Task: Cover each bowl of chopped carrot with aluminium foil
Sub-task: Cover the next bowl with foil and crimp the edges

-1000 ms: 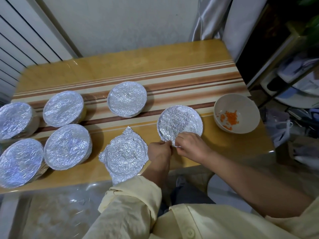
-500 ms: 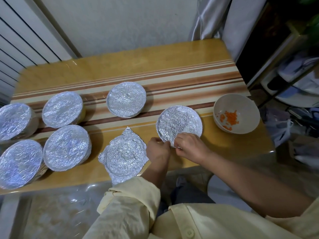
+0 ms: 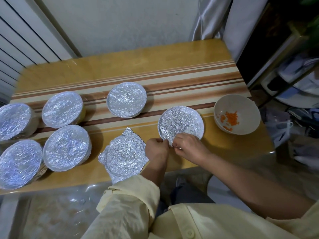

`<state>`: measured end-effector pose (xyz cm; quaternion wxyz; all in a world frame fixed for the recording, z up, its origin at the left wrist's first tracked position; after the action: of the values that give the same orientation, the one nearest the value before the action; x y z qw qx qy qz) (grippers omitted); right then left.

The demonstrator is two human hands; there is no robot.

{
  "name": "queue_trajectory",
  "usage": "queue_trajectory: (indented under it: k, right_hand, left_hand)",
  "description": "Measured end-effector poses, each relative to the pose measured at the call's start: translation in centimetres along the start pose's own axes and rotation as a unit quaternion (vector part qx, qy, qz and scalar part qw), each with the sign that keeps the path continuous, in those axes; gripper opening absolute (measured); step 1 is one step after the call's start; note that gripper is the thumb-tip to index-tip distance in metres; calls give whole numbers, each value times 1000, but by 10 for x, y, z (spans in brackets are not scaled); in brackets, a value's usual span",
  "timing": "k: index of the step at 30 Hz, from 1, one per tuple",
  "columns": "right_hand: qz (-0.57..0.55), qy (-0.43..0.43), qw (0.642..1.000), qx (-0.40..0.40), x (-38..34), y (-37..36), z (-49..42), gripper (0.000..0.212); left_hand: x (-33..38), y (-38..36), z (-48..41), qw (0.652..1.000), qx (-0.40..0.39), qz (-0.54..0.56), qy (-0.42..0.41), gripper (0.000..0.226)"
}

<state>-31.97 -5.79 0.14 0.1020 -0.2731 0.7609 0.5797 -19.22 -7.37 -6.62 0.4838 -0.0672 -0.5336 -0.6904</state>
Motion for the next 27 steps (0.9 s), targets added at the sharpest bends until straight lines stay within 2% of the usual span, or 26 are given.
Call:
queue_trajectory:
  k: [5, 12, 17, 19, 21, 24, 27]
  right_hand:
    - [11, 27, 999, -16, 8, 11, 8, 29]
    - [63, 19, 998, 0, 2, 7, 8, 26]
    - [69, 22, 997, -7, 2, 4, 7, 26]
    - [66, 22, 998, -6, 2, 5, 7, 24]
    - [62, 23, 998, -5, 1, 6, 8, 22]
    - [47, 22, 999, -4, 2, 6, 6, 24]
    - [40, 20, 999, -4, 3, 5, 5, 24]
  left_hand:
    - [6, 3, -12, 999, -5, -19, -30, 21]
    - [9, 3, -11, 999, -14, -10, -39, 29]
    - [-7, -5, -13, 997, -21, 67, 21, 54]
    - [-20, -17, -8, 992, -48, 99, 60, 60]
    - [-26, -25, 1, 987, -72, 116, 79, 51]
    - [-24, -29, 0, 992, -59, 97, 60, 34]
    - [-33, -41, -12, 993, -57, 86, 62, 32]
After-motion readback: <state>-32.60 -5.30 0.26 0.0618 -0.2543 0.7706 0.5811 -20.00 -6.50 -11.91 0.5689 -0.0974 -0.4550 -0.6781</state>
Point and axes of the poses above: each hand's wrist, its own z-axis away from the middle knuckle, its own y-axis out of the back of the hand, x = y × z, the point moved 10 cm from there along -z, towards the middle knuckle, and after that the axes turned 13 degrees about x, right-handed, at the moved point
